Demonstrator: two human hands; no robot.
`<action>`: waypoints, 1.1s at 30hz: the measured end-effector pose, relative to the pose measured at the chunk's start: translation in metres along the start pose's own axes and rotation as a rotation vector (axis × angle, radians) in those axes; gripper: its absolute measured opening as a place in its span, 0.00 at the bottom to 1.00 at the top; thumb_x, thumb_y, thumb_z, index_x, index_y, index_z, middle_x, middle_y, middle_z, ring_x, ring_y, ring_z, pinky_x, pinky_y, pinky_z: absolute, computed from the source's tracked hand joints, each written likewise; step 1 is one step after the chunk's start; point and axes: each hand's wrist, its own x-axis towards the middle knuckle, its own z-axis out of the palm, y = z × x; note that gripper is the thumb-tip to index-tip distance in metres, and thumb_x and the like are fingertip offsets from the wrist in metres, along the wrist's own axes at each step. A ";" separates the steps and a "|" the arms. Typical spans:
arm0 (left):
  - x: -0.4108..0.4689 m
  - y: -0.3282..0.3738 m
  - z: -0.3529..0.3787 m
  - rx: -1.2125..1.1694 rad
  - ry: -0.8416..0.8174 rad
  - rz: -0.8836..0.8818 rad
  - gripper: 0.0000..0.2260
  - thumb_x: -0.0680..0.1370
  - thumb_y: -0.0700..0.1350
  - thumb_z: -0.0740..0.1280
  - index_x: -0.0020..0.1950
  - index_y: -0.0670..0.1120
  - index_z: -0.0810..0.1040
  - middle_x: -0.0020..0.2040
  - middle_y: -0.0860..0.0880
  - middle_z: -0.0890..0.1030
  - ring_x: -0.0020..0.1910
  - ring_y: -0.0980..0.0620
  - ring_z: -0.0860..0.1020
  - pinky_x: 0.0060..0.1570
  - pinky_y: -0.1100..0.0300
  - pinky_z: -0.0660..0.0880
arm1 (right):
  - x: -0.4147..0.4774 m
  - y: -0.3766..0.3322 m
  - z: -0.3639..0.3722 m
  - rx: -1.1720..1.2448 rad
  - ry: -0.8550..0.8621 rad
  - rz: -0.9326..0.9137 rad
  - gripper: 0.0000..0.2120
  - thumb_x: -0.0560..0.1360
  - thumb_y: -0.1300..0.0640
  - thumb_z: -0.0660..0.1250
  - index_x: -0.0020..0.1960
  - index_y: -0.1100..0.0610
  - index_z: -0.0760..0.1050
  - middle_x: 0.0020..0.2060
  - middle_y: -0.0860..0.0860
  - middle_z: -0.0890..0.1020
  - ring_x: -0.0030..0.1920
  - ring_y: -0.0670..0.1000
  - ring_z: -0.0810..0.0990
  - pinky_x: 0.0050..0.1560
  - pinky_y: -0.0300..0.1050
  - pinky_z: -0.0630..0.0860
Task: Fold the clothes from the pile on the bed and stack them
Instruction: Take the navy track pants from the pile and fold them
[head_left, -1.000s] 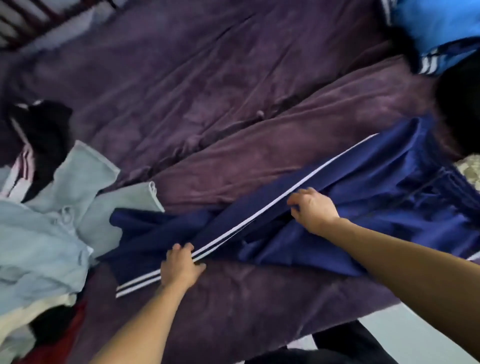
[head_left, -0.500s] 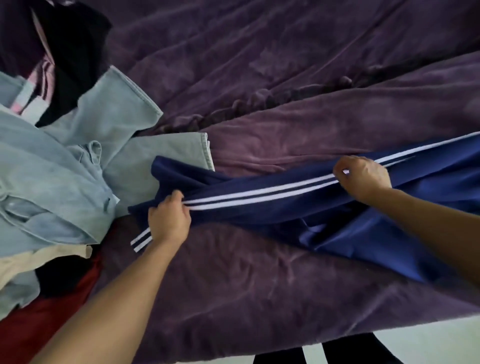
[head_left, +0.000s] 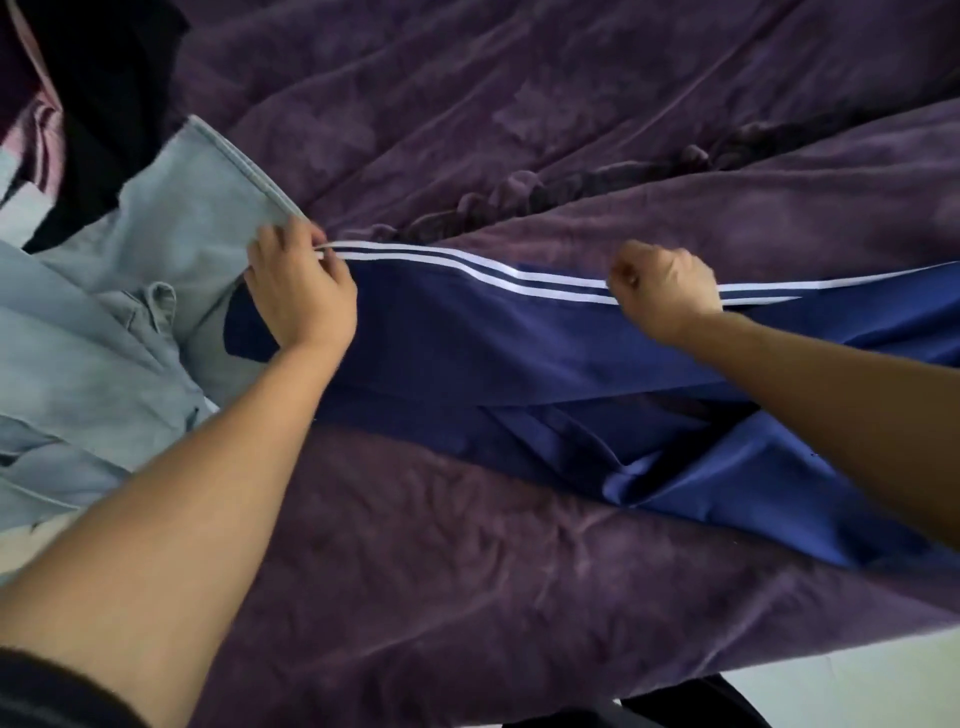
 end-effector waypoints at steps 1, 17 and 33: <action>-0.023 -0.009 0.004 -0.050 -0.006 -0.033 0.07 0.73 0.40 0.62 0.50 0.43 0.75 0.54 0.41 0.75 0.55 0.39 0.72 0.51 0.47 0.67 | -0.012 -0.003 0.002 0.035 -0.009 -0.041 0.10 0.77 0.52 0.63 0.47 0.58 0.78 0.44 0.60 0.83 0.46 0.65 0.79 0.41 0.51 0.71; -0.125 -0.072 -0.003 -0.263 -0.348 -0.602 0.05 0.71 0.40 0.68 0.44 0.38 0.77 0.44 0.37 0.80 0.46 0.36 0.79 0.41 0.50 0.72 | -0.165 0.013 0.077 0.040 -0.382 0.092 0.13 0.79 0.47 0.60 0.40 0.53 0.68 0.44 0.55 0.82 0.49 0.61 0.78 0.41 0.49 0.68; -0.246 -0.095 -0.080 0.359 -0.510 -0.457 0.24 0.69 0.42 0.72 0.64 0.47 0.71 0.66 0.39 0.67 0.63 0.38 0.65 0.60 0.44 0.65 | -0.220 0.035 0.057 -0.059 -0.453 0.150 0.17 0.76 0.50 0.63 0.64 0.49 0.74 0.61 0.53 0.76 0.62 0.56 0.74 0.57 0.49 0.73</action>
